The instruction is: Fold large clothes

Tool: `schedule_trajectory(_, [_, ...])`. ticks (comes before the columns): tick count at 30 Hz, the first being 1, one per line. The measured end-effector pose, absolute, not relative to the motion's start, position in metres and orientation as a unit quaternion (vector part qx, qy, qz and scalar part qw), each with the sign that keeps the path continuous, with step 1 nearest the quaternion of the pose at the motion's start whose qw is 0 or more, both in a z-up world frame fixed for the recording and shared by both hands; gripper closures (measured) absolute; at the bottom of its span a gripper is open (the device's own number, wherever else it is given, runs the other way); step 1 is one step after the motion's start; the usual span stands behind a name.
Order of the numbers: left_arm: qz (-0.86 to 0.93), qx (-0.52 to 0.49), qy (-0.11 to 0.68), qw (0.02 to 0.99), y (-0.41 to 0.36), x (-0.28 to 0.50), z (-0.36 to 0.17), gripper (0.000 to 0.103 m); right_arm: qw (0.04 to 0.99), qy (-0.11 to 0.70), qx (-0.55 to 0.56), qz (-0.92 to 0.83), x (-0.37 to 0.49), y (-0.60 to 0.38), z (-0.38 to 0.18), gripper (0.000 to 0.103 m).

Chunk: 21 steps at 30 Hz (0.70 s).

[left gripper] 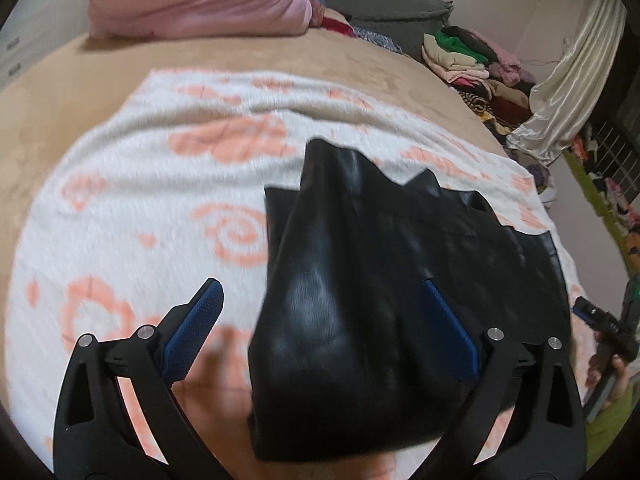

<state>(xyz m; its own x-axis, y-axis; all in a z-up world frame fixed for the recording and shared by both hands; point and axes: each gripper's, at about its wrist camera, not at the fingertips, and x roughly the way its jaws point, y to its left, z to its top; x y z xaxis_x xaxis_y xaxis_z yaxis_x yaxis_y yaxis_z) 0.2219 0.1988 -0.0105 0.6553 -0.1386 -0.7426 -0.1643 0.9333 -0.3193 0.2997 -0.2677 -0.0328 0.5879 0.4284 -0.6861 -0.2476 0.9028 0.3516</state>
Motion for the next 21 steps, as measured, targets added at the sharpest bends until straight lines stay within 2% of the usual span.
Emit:
schedule_trajectory(14, [-0.006, -0.237, 0.444, 0.864, 0.185, 0.2, -0.048, 0.012, 0.831, 0.462, 0.201, 0.236, 0.27, -0.283, -0.071, 0.008])
schedule_trajectory(16, [0.002, -0.241, 0.438, 0.866, 0.181, 0.195, -0.048, 0.021, 0.834, 0.462, 0.192, 0.231, 0.271, -0.281, -0.072, 0.032])
schedule_trajectory(17, [0.004, -0.236, 0.437, 0.868, 0.178, 0.194, -0.047, 0.024, 0.833, 0.463, 0.187, 0.236, 0.272, -0.279, -0.073, 0.038])
schedule_trajectory(19, [0.014, -0.221, 0.432, 0.874, 0.17, 0.189, -0.044, 0.031, 0.833, 0.463, 0.19, 0.236, 0.274, -0.28, -0.073, 0.042])
schedule_trajectory(21, [0.016, -0.222, 0.43, 0.875, 0.166, 0.183, -0.043, 0.033, 0.838, 0.46, 0.184, 0.228, 0.276, -0.283, -0.071, 0.049])
